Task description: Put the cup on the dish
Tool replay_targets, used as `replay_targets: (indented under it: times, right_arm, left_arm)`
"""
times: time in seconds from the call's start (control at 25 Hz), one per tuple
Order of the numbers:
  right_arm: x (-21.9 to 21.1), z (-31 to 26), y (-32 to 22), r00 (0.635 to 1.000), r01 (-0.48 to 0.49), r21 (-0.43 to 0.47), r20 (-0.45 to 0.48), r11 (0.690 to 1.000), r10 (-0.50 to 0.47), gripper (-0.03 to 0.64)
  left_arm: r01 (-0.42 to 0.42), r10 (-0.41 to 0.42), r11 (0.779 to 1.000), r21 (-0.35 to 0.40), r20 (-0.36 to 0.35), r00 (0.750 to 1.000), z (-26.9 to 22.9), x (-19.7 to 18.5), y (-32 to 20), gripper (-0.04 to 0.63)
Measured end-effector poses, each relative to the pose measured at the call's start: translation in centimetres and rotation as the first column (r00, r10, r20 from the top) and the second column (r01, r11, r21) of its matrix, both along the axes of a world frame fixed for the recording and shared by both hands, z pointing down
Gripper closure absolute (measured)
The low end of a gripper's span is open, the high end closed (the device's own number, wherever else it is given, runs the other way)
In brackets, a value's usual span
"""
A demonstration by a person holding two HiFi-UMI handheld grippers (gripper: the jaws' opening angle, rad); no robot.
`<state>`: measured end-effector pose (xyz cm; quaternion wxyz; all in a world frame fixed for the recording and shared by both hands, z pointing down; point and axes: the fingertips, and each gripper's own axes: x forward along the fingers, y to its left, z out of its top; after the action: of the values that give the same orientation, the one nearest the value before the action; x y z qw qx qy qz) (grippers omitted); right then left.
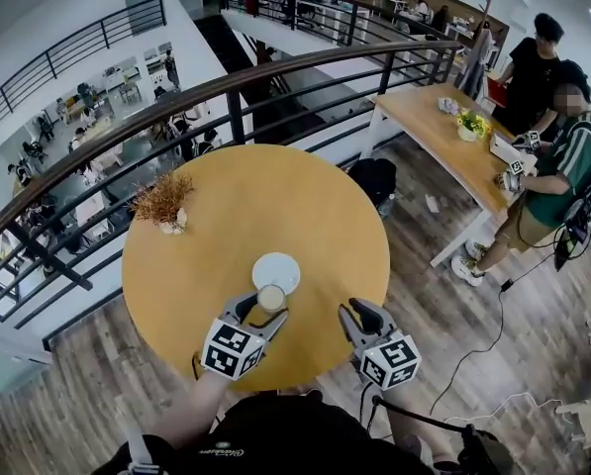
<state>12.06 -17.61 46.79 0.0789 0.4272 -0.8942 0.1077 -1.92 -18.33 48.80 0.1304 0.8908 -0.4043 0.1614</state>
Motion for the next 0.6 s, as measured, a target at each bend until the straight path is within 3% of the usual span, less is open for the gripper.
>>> replay_targets:
  times: [0.6]
  right_arm:
    - [-1.0, 2.4, 0.6, 1.000, 0.019, -0.073, 0.012, 0.997, -0.018, 0.538]
  left_arm:
    - [0.011, -0.010, 0.999, -0.040, 0.016, 1.000, 1.5, 0.3, -0.4, 0.341]
